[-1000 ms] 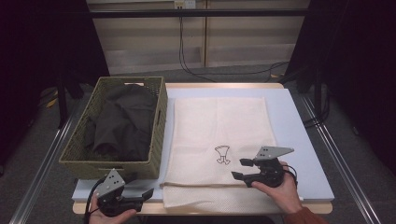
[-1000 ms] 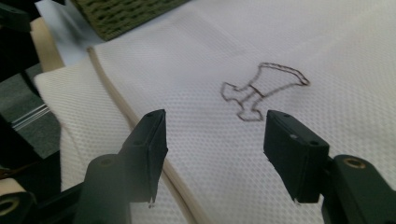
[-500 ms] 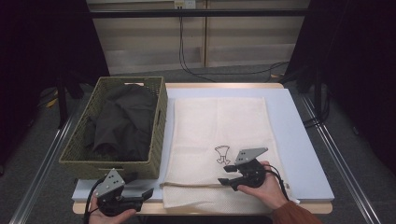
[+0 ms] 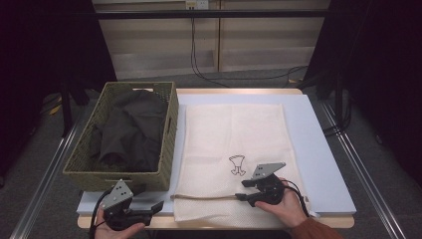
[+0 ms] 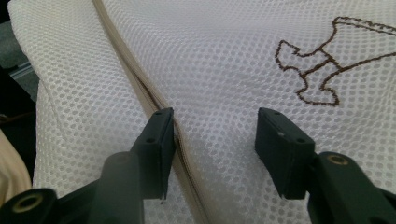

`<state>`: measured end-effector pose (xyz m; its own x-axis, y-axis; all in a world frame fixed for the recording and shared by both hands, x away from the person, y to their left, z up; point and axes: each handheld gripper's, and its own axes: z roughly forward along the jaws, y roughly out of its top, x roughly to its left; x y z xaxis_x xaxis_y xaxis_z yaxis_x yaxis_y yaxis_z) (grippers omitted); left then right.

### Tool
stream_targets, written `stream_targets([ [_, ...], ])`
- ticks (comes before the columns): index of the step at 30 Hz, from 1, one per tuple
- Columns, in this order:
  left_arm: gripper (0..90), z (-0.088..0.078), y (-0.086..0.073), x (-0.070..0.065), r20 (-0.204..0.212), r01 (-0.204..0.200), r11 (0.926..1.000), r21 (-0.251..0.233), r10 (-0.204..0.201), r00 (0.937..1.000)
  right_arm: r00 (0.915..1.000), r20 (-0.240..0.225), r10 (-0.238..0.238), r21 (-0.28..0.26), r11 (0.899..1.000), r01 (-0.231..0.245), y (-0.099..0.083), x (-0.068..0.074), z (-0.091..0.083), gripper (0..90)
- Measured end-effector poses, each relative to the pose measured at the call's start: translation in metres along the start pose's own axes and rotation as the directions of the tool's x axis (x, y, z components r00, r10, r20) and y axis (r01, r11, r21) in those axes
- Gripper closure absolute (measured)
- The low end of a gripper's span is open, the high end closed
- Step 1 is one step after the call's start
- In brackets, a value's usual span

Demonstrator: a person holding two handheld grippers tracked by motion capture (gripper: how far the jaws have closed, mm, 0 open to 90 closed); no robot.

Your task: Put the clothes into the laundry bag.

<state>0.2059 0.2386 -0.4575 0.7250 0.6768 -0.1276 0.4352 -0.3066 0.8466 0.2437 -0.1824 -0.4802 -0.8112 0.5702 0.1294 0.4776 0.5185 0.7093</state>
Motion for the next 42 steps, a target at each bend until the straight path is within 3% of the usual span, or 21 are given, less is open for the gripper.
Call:
stream_targets([
  [3, 17.4, 0.000, 0.000, 0.000, -0.002, -0.002, 1.0000, -0.002, 0.002, 1.0000, 0.9997, -0.010, 0.021, -0.001, 1.000, -0.021, 0.000, -0.003, -0.001, 55.9],
  [4, 17.4, 0.000, 0.000, 0.000, -0.004, -0.002, 1.0000, -0.002, 0.002, 1.0000, 0.9998, -0.004, 0.019, -0.002, 1.000, -0.019, 0.000, -0.004, -0.001, 63.2],
  [5, 17.4, 0.000, 0.000, 0.000, -0.005, -0.004, 1.0000, -0.001, 0.004, 1.0000, 0.9998, 0.016, 0.012, -0.001, 1.000, -0.012, -0.001, -0.005, -0.002, 64.7],
  [7, 17.2, 0.000, 0.000, 0.000, -0.006, -0.003, 1.0000, -0.001, 0.003, 1.0000, 0.9994, -0.004, 0.034, -0.002, 0.999, -0.034, 0.000, -0.007, -0.001, 64.7],
  [10, 17.1, 0.000, 0.000, 0.000, -0.011, -0.004, 1.0000, 0.001, 0.004, 0.9999, 0.9993, 0.035, -0.015, 0.009, 1.000, 0.015, 0.000, -0.001, -0.001, 63.7],
  [13, 17.1, -0.001, 0.000, 0.000, -0.012, -0.004, 1.0000, -0.001, 0.004, 0.9999, 0.9965, 0.041, -0.072, 0.009, 0.997, 0.072, -0.002, 0.002, -0.001, 60.6],
  [19, 16.9, -0.001, 0.000, -0.001, -0.016, -0.004, 1.0000, -0.004, 0.004, 0.9999, 0.9927, 0.039, -0.114, -0.003, 0.993, 0.114, -0.004, 0.004, -0.001, 58.6],
  [24, 16.6, -0.002, 0.001, 0.000, -0.022, 0.003, 0.9999, -0.011, -0.003, 0.9997, 0.9947, 0.042, -0.095, 0.016, 0.995, 0.094, -0.002, 0.003, -0.001, 60.5],
  [26, 16.6, -0.002, 0.000, 0.001, -0.022, 0.012, 0.9998, -0.017, -0.012, 0.9997, 0.9940, 0.053, -0.095, 0.016, 0.995, 0.095, -0.001, 0.001, -0.001, 72.4],
  [28, 16.6, -0.002, 0.000, 0.001, -0.024, 0.011, 0.9998, -0.014, -0.012, 0.9996, 0.9942, 0.054, -0.093, 0.008, 0.996, 0.093, -0.002, 0.000, -0.001, 76.2],
  [30, 16.6, -0.002, 0.001, 0.001, -0.024, 0.004, 0.9999, -0.011, -0.004, 0.9997, 0.9976, 0.059, -0.037, -0.005, 0.999, 0.037, -0.002, -0.006, -0.002, 85.2],
  [32, 16.6, -0.002, 0.001, 0.000, -0.018, 0.003, 0.9999, -0.013, -0.003, 0.9998, 0.9990, 0.044, 0.001, -0.011, 1.000, -0.001, -0.002, -0.009, -0.001, 85.3],
  [37, 16.6, -0.002, 0.001, 0.000, -0.020, 0.001, 1.0000, -0.008, -0.001, 0.9998, 0.9979, 0.050, 0.043, -0.010, 0.999, -0.042, -0.001, -0.009, -0.001, 86.8],
  [39, 16.6, -0.002, 0.001, 0.000, -0.021, -0.005, 0.9999, -0.009, 0.005, 0.9998, 0.9973, 0.069, 0.026, -0.008, 1.000, -0.025, 0.001, -0.007, -0.001, 86.9],
  [42, 16.6, -0.002, 0.001, 0.000, -0.019, -0.006, 0.9999, -0.009, 0.005, 0.9998, 0.9966, 0.073, 0.037, -0.021, 0.999, -0.036, 0.003, -0.007, -0.002, 87.2],
])
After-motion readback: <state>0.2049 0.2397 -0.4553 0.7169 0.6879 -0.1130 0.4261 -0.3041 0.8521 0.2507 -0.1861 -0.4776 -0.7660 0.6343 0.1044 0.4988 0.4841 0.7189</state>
